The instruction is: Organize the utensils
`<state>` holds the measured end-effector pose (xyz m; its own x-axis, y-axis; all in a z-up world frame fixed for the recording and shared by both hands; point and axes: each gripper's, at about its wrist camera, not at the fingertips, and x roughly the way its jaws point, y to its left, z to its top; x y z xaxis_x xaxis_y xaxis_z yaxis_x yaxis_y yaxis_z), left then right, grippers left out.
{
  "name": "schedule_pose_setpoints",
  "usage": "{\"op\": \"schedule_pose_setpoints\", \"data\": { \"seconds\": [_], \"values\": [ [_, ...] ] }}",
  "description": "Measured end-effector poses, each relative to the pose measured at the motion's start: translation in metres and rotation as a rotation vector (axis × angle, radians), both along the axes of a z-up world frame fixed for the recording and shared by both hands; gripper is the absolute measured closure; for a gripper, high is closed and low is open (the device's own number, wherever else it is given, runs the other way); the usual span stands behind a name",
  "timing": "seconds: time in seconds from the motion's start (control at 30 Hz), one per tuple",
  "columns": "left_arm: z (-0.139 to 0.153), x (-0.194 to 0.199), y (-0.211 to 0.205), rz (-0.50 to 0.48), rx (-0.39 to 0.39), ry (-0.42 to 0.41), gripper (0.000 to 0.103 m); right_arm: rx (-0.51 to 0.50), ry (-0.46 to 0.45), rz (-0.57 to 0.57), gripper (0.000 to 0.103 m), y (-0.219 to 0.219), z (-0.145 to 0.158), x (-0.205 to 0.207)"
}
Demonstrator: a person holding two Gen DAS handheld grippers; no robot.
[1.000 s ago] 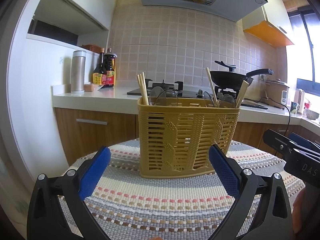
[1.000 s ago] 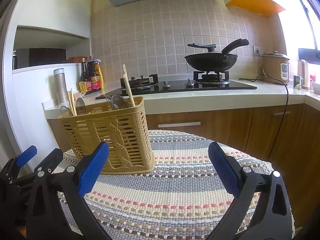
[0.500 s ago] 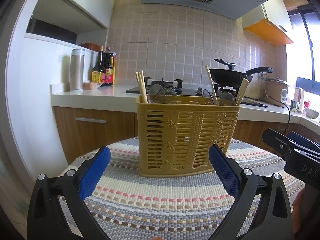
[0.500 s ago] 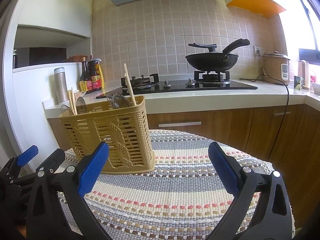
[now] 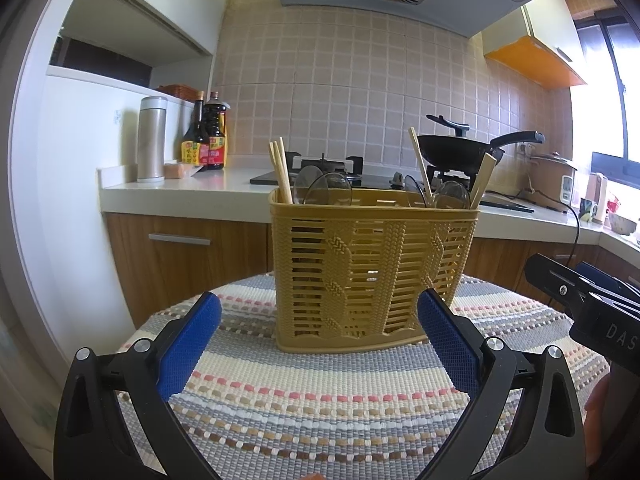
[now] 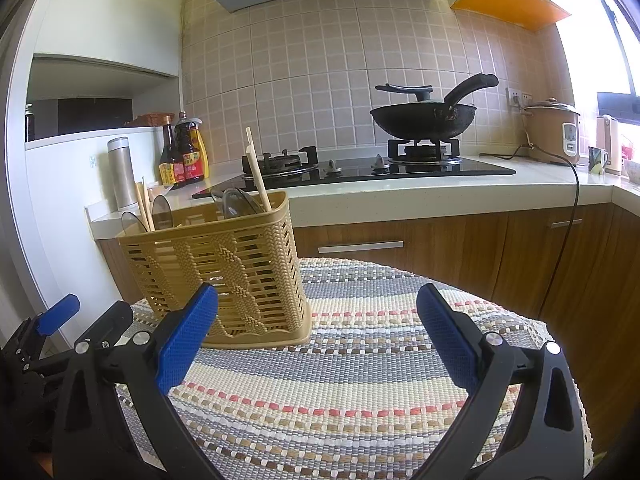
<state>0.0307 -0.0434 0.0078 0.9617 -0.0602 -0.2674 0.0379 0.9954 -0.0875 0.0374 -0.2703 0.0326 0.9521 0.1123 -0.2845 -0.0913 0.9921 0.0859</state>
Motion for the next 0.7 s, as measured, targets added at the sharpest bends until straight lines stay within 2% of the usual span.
{"op": "schedule_pose_setpoints", "data": {
  "seconds": [0.7],
  "values": [
    [-0.0024,0.0015,-0.0021,-0.008,0.005,0.009,0.008,0.031,0.023,0.008,0.008,-0.005,-0.0021,0.0054]
  ]
}}
